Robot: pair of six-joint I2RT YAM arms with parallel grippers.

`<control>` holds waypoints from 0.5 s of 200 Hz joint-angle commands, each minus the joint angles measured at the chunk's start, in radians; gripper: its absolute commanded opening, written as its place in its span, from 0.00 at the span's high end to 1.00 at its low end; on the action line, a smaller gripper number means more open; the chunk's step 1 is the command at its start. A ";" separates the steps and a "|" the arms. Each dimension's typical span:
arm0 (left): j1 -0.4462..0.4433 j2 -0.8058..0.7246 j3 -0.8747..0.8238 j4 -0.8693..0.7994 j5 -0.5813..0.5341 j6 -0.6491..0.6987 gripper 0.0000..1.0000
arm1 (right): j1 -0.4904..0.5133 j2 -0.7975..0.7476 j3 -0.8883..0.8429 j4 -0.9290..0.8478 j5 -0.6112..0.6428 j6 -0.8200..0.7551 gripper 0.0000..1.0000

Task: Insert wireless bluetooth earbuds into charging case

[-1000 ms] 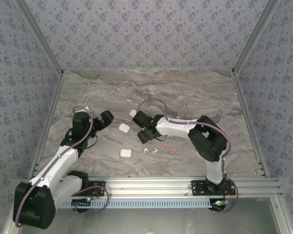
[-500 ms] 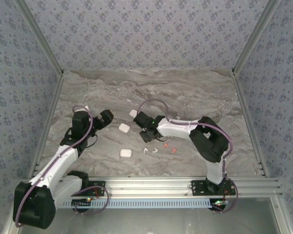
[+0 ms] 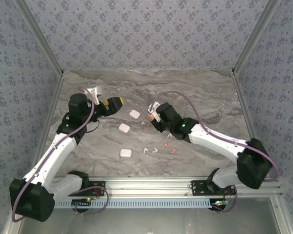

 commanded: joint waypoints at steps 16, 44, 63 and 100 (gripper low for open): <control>-0.084 0.073 0.088 -0.045 0.205 0.104 0.13 | -0.008 -0.114 -0.018 0.107 -0.038 -0.276 0.59; -0.143 0.136 0.117 -0.012 0.247 0.115 0.24 | -0.001 -0.140 -0.002 0.116 -0.044 -0.351 0.60; -0.172 0.175 0.137 0.006 0.264 0.115 0.28 | 0.002 -0.140 0.008 0.118 -0.052 -0.368 0.60; -0.218 0.226 0.149 0.049 0.255 0.102 0.31 | 0.016 -0.137 0.008 0.126 -0.064 -0.363 0.60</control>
